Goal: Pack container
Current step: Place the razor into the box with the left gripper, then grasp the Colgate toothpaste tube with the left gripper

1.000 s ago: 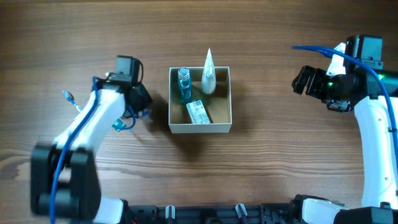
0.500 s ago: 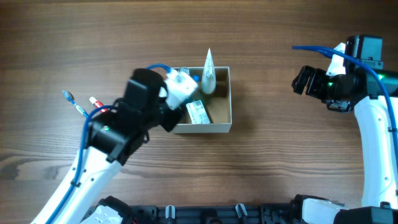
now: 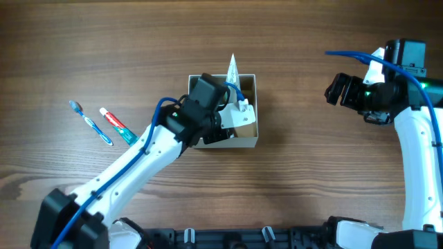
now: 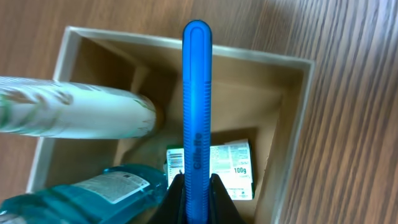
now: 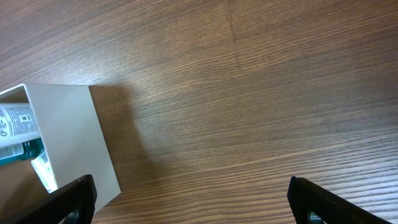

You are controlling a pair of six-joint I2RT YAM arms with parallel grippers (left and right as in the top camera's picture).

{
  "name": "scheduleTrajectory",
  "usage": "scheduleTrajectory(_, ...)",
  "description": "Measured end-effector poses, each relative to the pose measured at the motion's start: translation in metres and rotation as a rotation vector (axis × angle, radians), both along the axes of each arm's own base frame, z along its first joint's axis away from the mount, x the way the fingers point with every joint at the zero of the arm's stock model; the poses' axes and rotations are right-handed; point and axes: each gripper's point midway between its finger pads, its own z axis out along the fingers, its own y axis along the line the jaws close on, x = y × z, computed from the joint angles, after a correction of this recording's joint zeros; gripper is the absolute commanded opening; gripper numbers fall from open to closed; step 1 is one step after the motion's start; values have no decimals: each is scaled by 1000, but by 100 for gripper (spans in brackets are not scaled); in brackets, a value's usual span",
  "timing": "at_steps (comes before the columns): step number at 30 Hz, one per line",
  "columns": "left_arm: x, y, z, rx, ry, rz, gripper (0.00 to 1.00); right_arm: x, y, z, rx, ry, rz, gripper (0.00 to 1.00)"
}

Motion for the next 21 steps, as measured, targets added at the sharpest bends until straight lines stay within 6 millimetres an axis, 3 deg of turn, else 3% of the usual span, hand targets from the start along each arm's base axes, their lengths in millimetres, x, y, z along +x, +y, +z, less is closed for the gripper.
scheduleTrajectory(1,1,0,-3,7,5,2,61,0,0,0,0,0,0,100)
scheduleTrajectory(6,7,6,-4,25,-10,52,83,0,0,0,0,2,0,100)
scheduleTrajectory(7,8,7,-4,27,-12,60,95,0,0,0,0,1,0,100)
scheduleTrajectory(10,11,21,13,9,-28,205,100,-1,0,0,0,2,0,100)
scheduleTrajectory(12,15,36,44,-75,-63,376,100,-1,0,0,0,2,0,100)
scheduleTrajectory(15,18,96,104,-263,-106,732,100,0,0,0,0,2,0,100)
scheduleTrajectory(17,22,177,124,-388,-101,1128,100,0,0,0,0,2,0,100)
scheduleTrajectory(19,19,255,105,-423,-43,1514,100,0,0,0,0,2,0,100)
scheduleTrajectory(20,17,274,97,-425,-20,1614,100,0,0,0,0,1,0,100)
scheduleTrajectory(21,16,304,80,-440,27,1776,100,0,0,0,0,2,0,100)
